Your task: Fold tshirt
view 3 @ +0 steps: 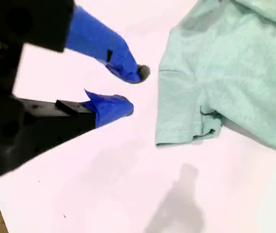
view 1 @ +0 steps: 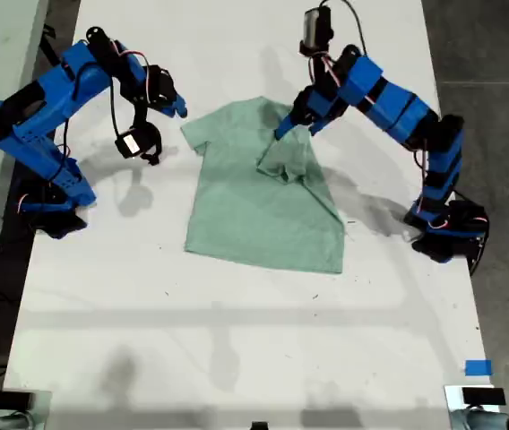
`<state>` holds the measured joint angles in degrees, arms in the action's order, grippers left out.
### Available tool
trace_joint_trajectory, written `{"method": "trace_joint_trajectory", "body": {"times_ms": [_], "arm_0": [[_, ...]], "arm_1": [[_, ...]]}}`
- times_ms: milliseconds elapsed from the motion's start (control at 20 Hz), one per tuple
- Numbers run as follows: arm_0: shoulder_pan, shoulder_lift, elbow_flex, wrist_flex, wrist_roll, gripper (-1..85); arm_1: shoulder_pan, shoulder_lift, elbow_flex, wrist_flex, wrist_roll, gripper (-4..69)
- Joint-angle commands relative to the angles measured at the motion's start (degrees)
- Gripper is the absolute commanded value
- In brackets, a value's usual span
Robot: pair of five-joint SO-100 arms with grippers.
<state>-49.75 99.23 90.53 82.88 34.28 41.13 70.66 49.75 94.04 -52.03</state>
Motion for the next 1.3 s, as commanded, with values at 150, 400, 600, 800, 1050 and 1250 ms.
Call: {"method": "trace_joint_trajectory", "body": {"times_ms": [150,400,600,800,1050,1250], "arm_0": [[-3.43,2.81,-5.27,2.46,3.52,27.2],[-7.82,-5.19,-8.35,2.55,9.23,31.1],[-9.14,-17.05,-9.67,-2.90,10.63,31.2],[-8.70,-31.55,-18.46,-3.78,10.81,31.3],[-10.81,-42.28,-27.16,-3.25,10.90,31.7],[-10.90,-44.47,-30.32,-1.49,10.63,31.4]], "arm_1": [[3.69,26.19,17.49,0.88,-3.43,26.7],[2.37,33.13,27.42,0.18,-2.02,25.1],[1.14,35.86,29.88,0.00,-1.23,23.5],[0.26,38.50,31.73,0.00,-0.62,22.5],[-0.18,42.45,34.28,0.00,-0.09,22.0],[0.53,44.38,36.04,0.00,-0.26,21.8]]}}
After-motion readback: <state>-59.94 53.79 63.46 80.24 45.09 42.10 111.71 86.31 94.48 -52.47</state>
